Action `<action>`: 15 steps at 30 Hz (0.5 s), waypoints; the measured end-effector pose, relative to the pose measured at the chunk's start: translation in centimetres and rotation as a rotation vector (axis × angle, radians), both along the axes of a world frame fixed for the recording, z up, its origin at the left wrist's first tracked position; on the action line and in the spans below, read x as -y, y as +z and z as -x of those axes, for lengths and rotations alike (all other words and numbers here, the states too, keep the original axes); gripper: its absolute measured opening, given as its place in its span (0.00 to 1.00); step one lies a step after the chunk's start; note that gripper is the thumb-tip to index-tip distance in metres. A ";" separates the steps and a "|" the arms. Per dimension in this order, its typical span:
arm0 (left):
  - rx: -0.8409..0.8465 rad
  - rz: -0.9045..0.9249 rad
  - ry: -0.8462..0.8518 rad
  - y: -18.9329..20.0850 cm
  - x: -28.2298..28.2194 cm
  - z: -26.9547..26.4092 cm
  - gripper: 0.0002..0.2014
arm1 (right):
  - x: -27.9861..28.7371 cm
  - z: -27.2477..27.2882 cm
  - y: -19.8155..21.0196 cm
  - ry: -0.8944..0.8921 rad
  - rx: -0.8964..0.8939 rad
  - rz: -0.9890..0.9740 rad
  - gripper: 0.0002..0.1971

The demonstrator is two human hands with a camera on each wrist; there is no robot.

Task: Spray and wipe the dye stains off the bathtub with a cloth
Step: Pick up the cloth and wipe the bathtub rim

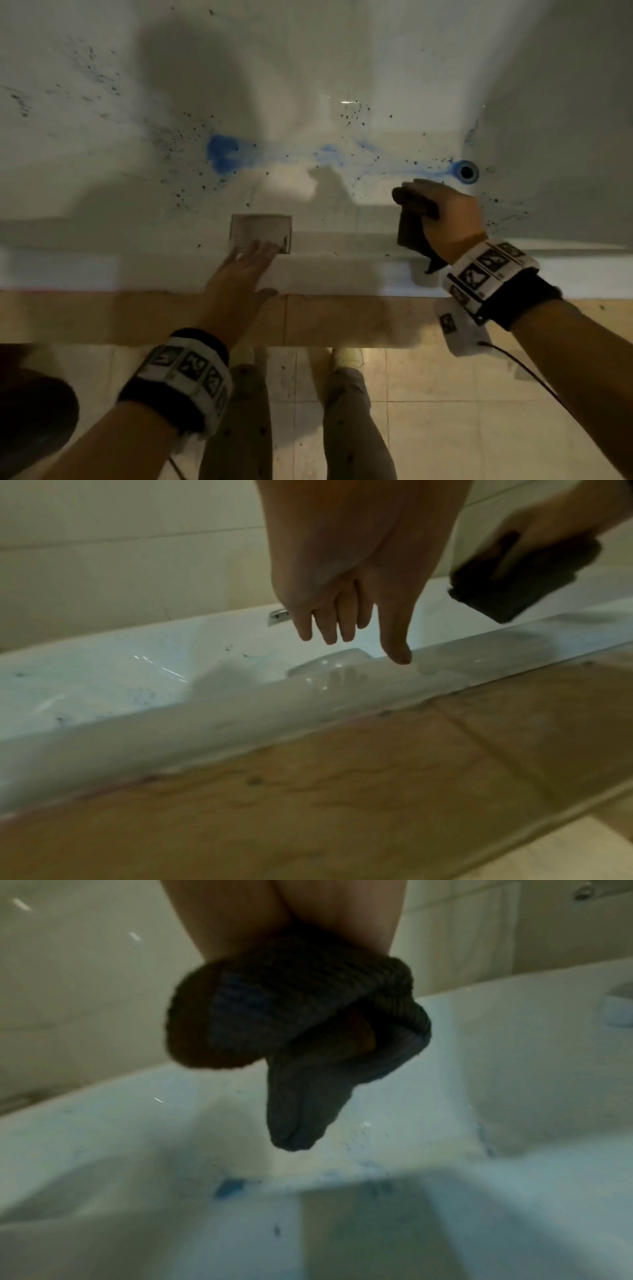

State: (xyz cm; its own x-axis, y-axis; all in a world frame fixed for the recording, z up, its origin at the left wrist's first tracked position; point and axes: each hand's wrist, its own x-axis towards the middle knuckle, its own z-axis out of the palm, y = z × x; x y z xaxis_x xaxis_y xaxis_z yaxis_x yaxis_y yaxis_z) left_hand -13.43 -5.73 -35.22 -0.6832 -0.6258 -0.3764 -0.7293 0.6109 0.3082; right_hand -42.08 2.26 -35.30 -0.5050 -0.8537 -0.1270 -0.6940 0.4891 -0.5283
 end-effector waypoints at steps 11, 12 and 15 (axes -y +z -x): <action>0.216 -0.086 0.195 -1.6 -1.5 5.6 0.29 | -5.1 -2.6 -3.6 0.878 -0.092 -0.172 0.25; 0.224 -0.077 0.193 -1.6 -1.5 5.7 0.29 | -6.0 -1.5 -4.1 0.902 -0.130 -0.179 0.25; 0.239 -0.079 0.179 -1.5 -1.5 5.8 0.30 | -7.5 1.7 -4.9 0.898 -0.304 -0.079 0.24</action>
State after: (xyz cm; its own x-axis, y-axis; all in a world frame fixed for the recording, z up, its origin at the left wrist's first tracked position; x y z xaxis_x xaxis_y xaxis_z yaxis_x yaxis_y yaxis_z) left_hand -19.20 -4.21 -36.69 -0.4509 -0.6907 -0.5654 -0.8808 0.4467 0.1568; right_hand -43.74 9.77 -40.16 0.3145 -0.9335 -0.1721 -0.9303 -0.2671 -0.2513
